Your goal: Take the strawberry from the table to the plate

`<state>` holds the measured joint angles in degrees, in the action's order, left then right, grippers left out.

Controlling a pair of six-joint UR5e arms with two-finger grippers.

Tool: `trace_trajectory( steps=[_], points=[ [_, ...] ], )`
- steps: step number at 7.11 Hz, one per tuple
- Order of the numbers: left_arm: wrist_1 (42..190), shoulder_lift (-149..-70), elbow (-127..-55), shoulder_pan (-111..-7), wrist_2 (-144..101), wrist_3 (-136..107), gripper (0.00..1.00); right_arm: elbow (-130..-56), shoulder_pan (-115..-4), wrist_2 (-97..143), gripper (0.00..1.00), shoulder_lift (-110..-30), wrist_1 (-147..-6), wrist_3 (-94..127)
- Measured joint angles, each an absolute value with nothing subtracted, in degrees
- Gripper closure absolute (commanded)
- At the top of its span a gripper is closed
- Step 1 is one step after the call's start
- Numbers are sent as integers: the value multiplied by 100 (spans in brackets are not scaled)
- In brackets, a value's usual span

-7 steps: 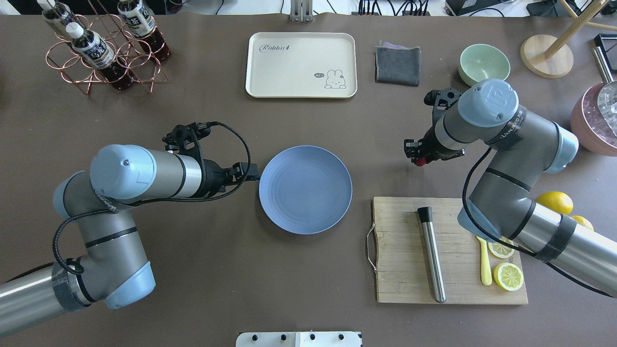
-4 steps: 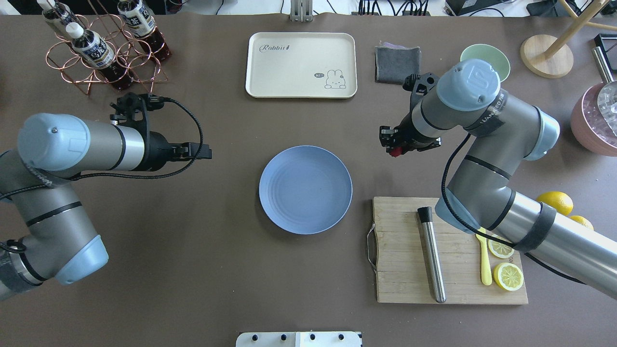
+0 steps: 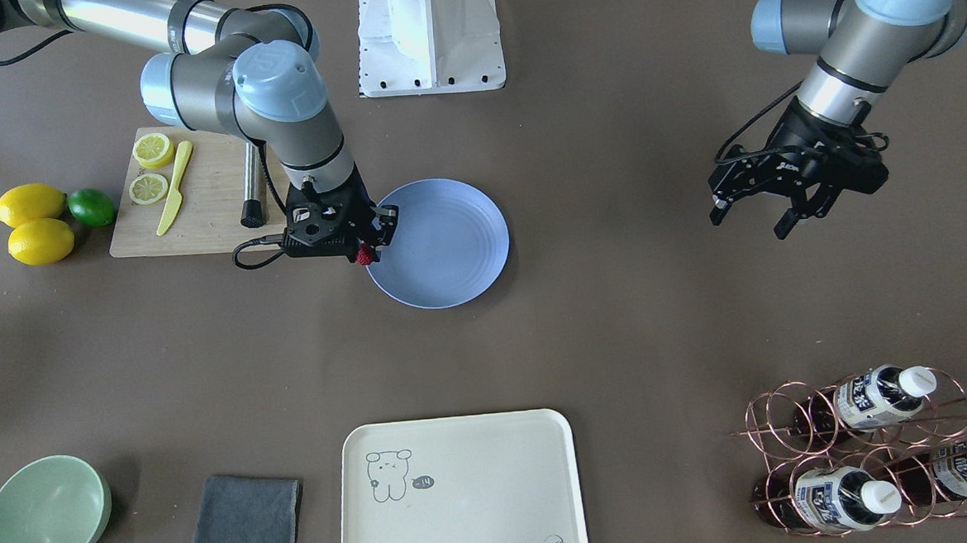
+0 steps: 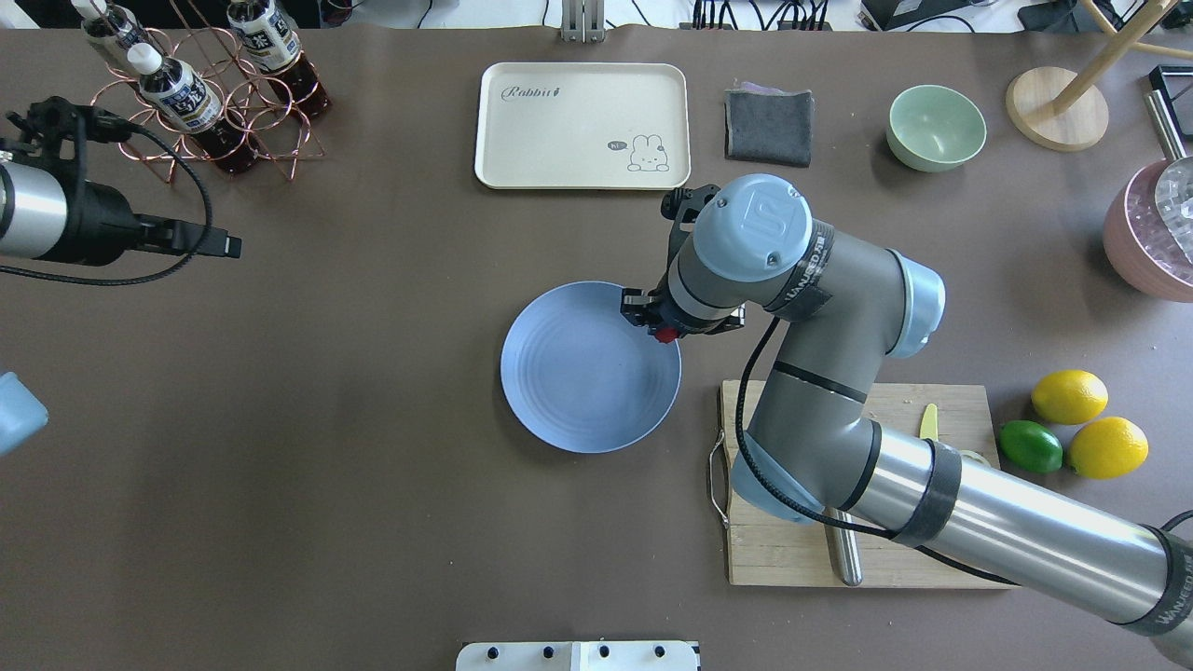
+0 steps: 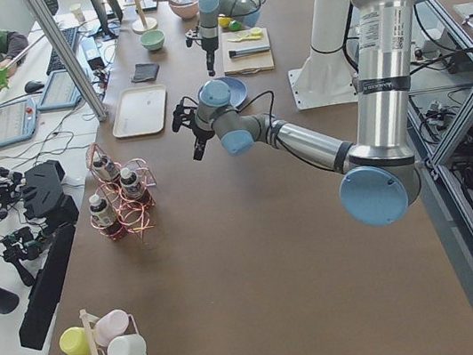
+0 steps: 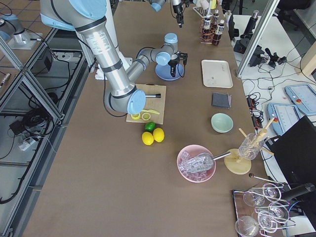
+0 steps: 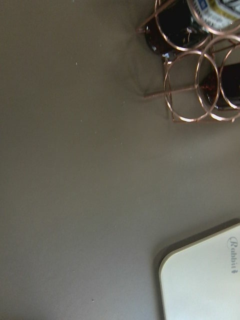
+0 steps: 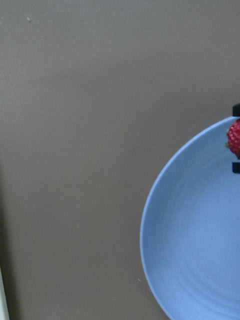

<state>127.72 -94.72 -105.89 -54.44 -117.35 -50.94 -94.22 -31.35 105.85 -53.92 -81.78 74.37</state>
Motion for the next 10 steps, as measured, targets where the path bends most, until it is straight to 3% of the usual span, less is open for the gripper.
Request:
trace_trajectory(
  steps=[4, 8, 9, 10],
  points=[
    [12729, -8984, -10372, -6713, -13073, -3889, 2, -8758, -2753, 10283, 100, -4726, -8159, 7461],
    [12375, -8772, -10315, -7317, -13371, -2976, 2, -8524, -2447, 10040, 100, -4649, -8130, 7431],
    [12304, -8751, -10312, -7396, -13387, -2833, 2, -8493, -2407, 9987, 1, -4648, -8084, 7431],
    [12275, -8741, -10310, -7430, -13392, -2773, 2, -8468, -2384, 9963, 0, -4653, -8000, 7443]
  ],
)
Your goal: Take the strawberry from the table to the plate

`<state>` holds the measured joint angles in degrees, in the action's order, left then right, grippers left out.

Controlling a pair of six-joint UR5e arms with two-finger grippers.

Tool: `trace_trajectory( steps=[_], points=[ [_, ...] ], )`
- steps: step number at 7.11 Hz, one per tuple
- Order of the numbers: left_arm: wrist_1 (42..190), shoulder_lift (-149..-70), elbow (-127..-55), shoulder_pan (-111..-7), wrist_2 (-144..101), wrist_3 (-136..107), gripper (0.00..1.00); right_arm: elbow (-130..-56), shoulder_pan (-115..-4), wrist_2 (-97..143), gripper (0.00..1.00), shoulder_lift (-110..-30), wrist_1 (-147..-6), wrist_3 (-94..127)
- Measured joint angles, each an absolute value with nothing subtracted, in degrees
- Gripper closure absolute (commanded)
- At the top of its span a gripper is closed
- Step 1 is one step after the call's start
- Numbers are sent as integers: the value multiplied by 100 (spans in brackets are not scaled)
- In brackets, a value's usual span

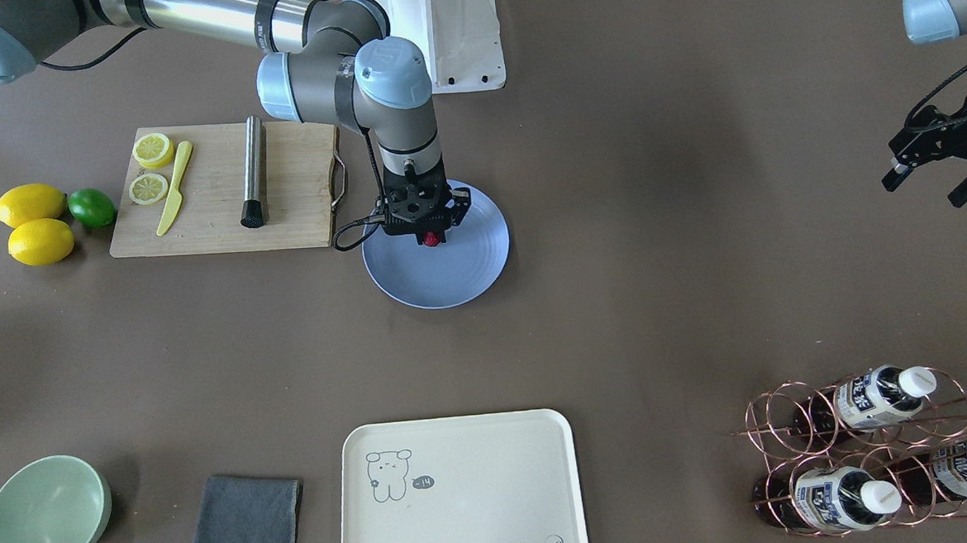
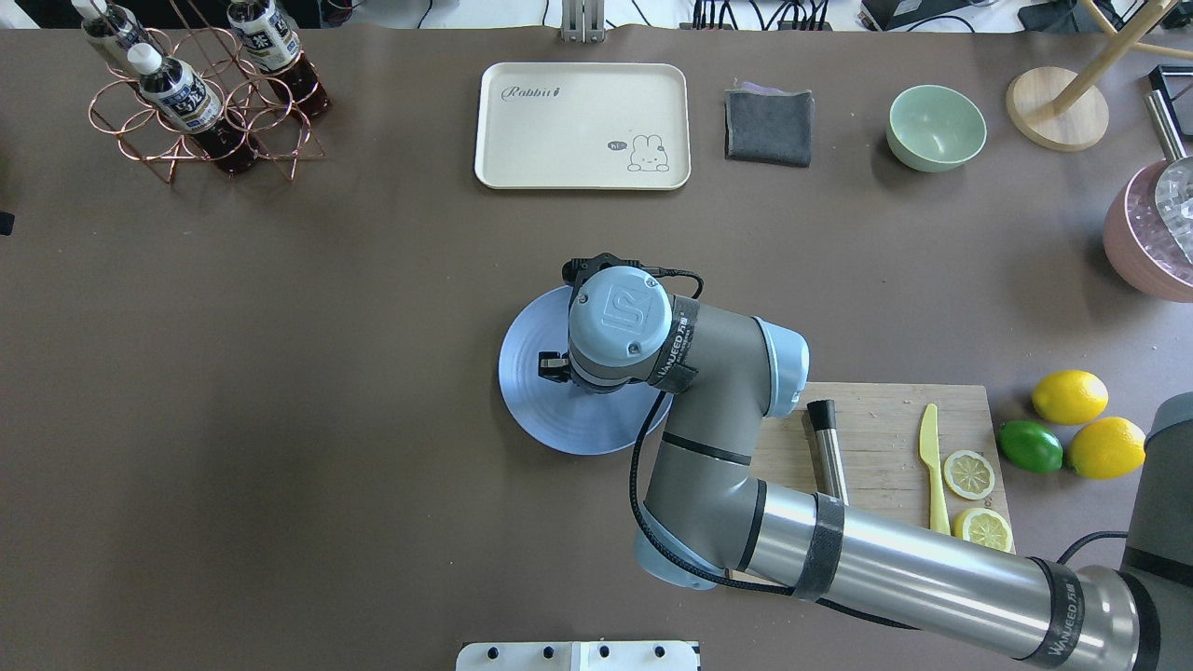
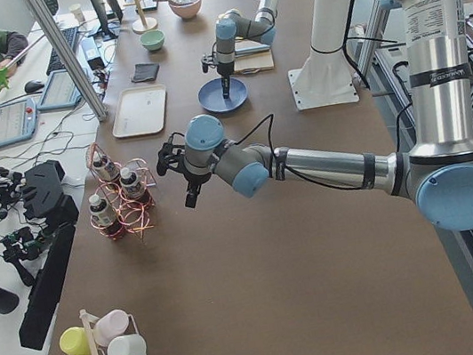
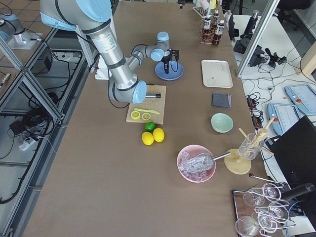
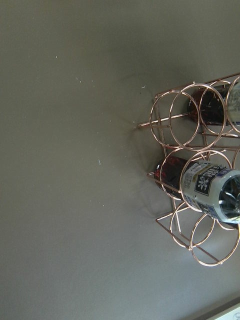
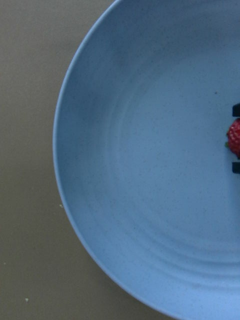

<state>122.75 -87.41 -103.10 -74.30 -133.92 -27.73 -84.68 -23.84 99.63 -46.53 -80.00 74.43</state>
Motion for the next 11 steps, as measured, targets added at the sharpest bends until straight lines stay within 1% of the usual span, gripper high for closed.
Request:
trace_trajectory(
  steps=[4, 6, 7, 9, 11],
  points=[
    [12258, -8731, -10304, -7446, -13395, -2742, 2, -8650, -2448, 10016, 0, -4653, -7967, 7638],
    [12249, -8687, -10298, -7476, -13395, -2606, 2, -9101, -2757, 10399, 0, -4761, -8386, 7617],
    [12186, -8585, -10289, -7566, -13394, -2289, 2, -9542, -2990, 10638, 0, -4975, -8760, 7501],
    [11624, -8315, -10272, -7925, -13374, -1070, 2, -10471, -3516, 10984, 0, -5810, -9169, 6787],
    [10642, -8199, -10251, -8500, -13334, 295, 2, -10934, -4375, 11536, 0, -6821, -9251, 5561]
  ],
)
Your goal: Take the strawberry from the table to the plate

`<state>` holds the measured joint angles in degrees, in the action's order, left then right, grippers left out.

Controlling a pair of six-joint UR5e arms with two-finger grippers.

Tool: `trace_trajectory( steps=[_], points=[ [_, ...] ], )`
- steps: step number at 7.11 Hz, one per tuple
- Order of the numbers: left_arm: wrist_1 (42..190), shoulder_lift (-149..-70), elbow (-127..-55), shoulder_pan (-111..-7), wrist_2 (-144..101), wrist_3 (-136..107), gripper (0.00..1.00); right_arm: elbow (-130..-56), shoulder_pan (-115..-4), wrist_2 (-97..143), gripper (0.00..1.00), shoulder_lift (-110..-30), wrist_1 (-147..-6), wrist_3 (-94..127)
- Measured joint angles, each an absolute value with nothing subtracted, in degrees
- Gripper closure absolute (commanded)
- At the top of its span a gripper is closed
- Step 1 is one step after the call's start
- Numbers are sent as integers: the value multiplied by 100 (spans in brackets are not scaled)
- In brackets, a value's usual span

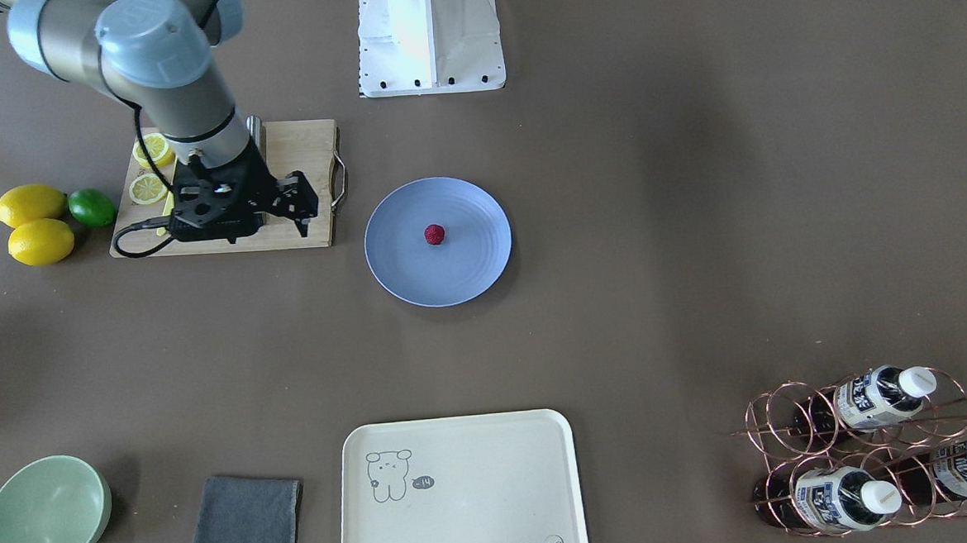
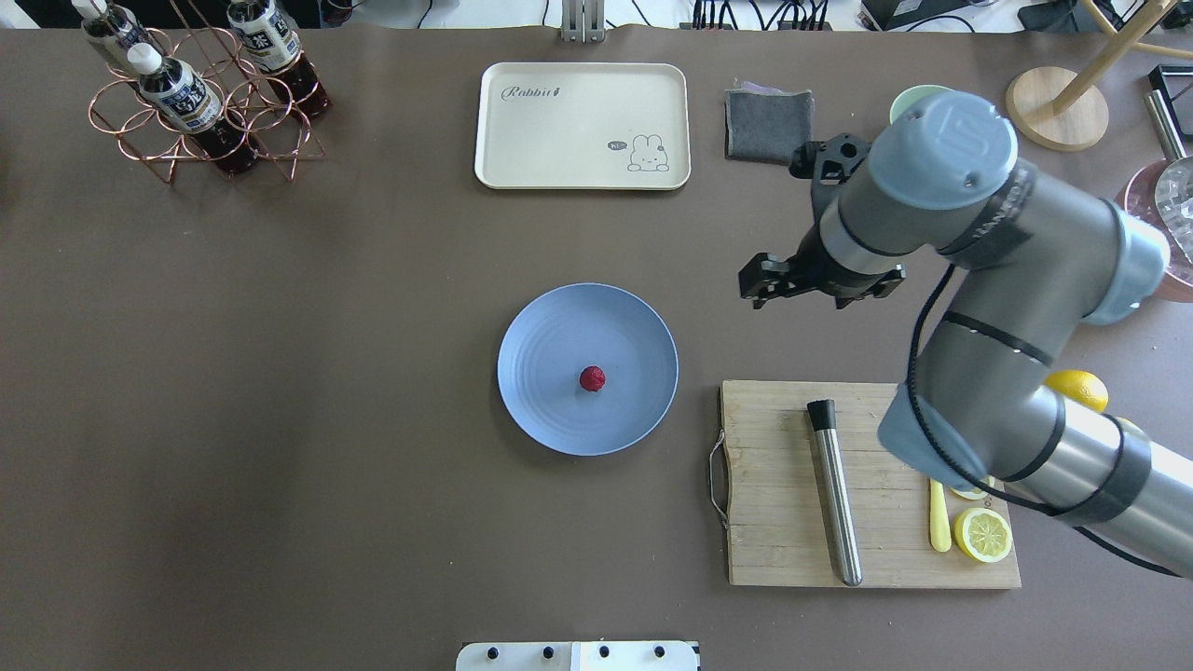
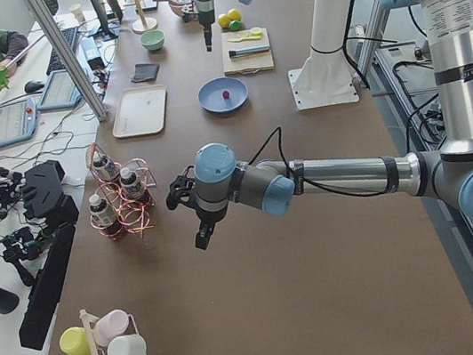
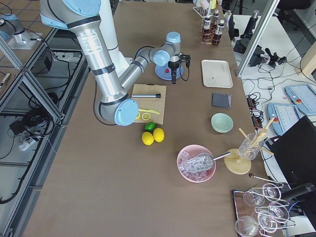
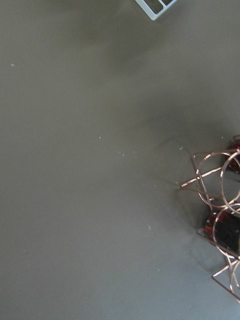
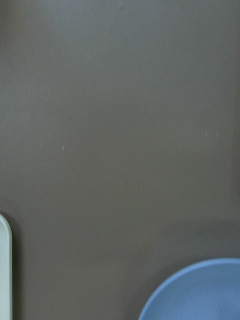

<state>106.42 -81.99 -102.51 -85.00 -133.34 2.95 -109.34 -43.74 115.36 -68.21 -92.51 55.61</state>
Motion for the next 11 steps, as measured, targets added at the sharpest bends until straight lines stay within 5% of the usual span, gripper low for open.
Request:
trace_trajectory(
  steps=[4, 7, 11],
  points=[
    [9508, -8581, -10207, -9133, -13219, 727, 2, -10422, -6937, 12740, 0, -8345, -9262, 1662],
    [9461, -8999, -9891, -9038, -13244, 746, 2, -9255, -8702, 13018, 0, -8513, -9263, -759],
    [9459, -9148, -9722, -9019, -13261, 739, 2, -9017, -9383, 13276, 0, -8740, -9266, -1207]
  ],
)
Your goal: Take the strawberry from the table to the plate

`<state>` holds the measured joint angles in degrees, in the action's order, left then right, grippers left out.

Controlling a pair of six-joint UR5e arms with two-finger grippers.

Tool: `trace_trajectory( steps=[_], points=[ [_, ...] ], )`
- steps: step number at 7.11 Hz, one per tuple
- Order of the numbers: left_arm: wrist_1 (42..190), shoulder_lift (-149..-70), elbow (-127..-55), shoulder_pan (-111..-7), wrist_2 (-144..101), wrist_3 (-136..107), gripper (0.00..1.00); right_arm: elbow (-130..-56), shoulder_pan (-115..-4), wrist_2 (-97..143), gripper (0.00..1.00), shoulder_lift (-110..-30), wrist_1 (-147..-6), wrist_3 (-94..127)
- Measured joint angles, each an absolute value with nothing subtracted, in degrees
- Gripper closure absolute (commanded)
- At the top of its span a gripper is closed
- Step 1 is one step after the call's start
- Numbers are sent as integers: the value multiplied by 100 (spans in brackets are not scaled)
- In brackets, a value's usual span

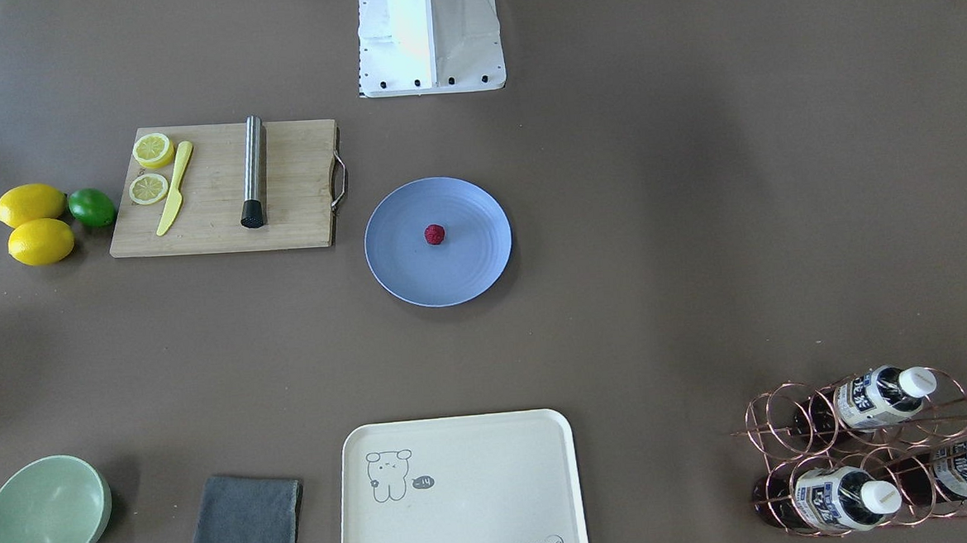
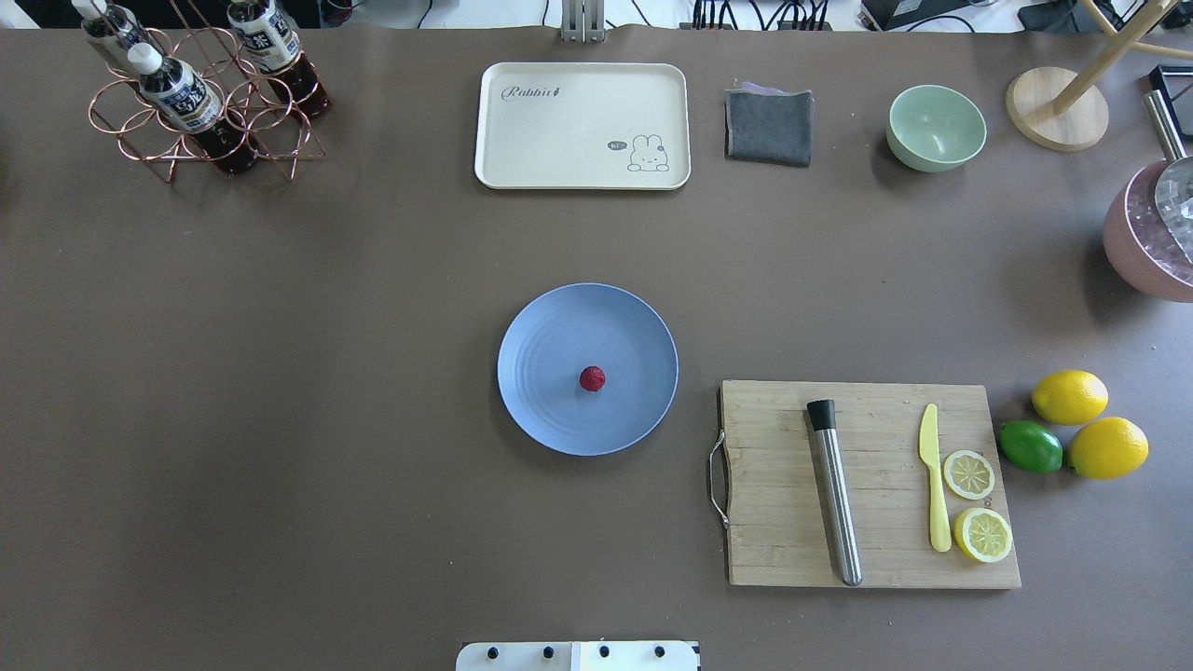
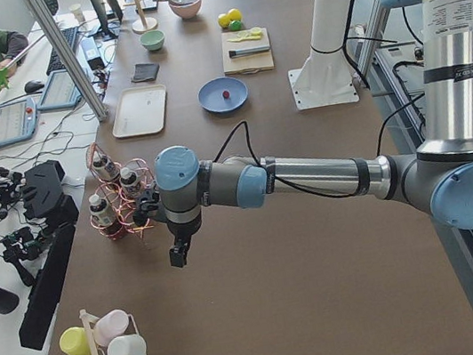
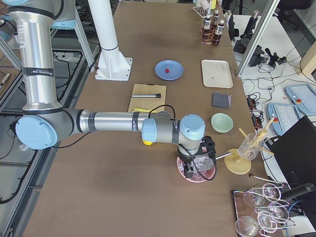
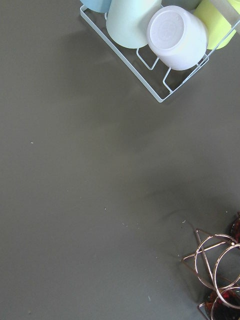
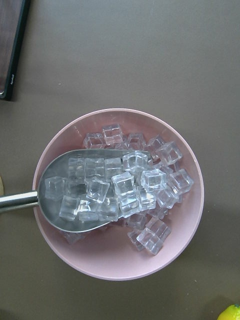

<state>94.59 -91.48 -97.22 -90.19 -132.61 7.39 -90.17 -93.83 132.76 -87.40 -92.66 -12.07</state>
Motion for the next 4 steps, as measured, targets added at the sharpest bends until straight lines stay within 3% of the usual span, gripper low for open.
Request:
trace_trajectory(
  steps=[4],
  points=[
    [9513, -8946, -9695, -9028, -13259, 744, 2, -8994, -9404, 13310, 0, -8738, -9264, -1151]
  ],
)
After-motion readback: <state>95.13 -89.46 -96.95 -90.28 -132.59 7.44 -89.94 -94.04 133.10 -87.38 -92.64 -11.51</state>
